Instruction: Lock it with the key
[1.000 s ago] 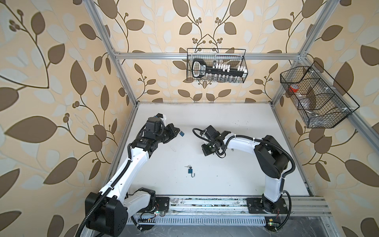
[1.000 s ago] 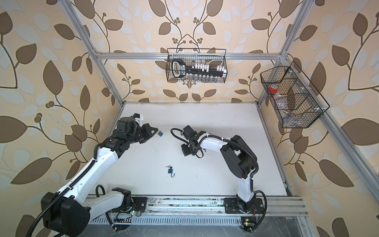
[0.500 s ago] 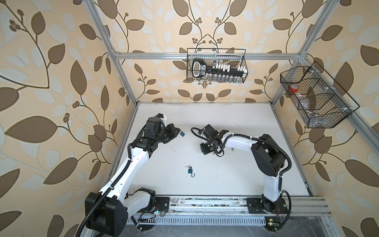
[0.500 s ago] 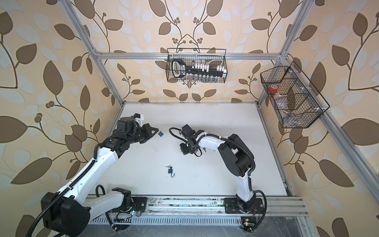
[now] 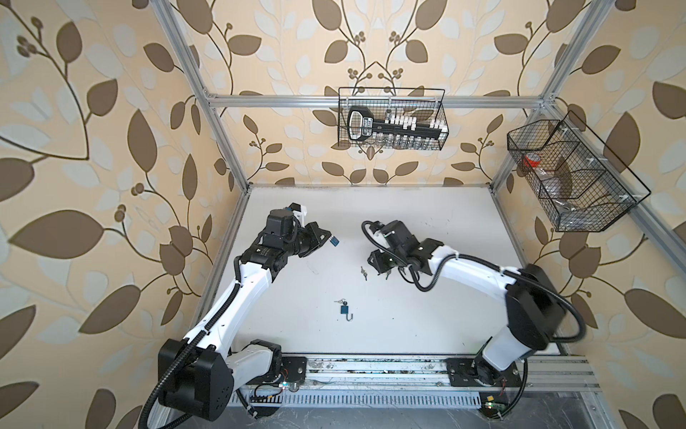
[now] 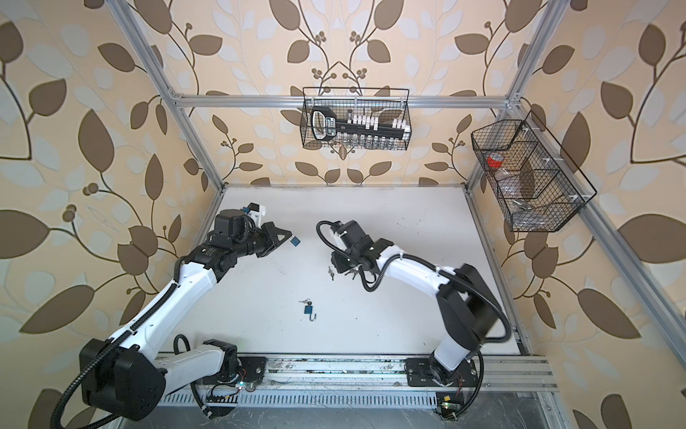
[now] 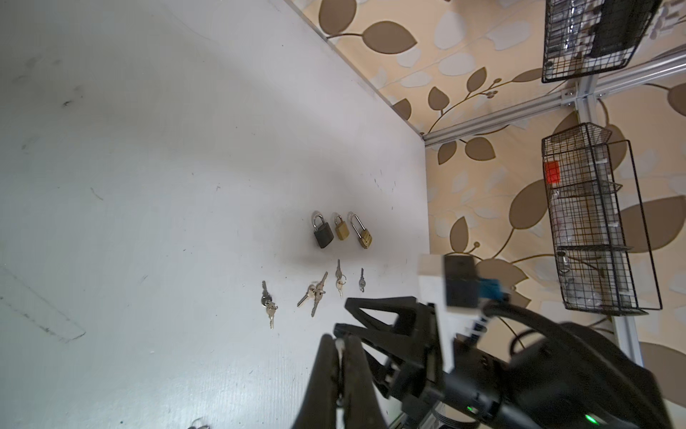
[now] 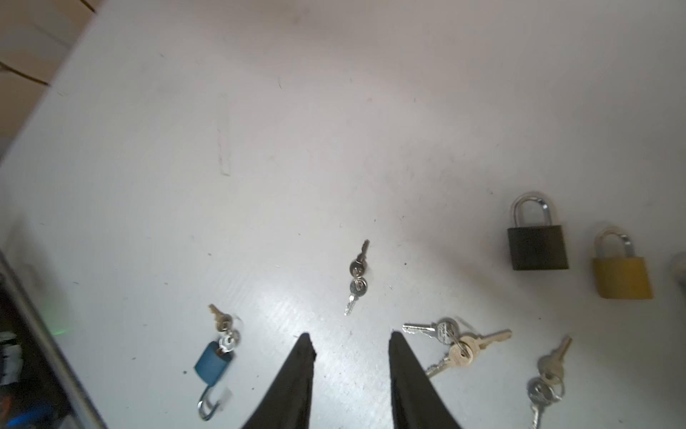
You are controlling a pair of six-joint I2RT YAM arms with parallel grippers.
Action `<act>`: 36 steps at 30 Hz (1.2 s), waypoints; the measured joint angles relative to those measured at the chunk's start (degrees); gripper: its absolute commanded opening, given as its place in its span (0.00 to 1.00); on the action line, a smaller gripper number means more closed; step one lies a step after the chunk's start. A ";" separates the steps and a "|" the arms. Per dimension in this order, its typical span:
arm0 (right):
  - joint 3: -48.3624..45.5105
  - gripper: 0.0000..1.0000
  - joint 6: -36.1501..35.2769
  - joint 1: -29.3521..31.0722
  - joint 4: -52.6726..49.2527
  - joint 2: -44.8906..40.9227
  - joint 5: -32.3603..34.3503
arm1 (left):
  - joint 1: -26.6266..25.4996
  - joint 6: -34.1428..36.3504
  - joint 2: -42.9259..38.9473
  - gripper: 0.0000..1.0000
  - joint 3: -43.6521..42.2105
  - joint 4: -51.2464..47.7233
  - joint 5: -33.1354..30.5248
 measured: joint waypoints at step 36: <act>-19.34 0.51 -14.14 -1.42 32.04 -22.23 -8.04 | -20.52 8.92 6.23 0.00 8.33 7.17 0.07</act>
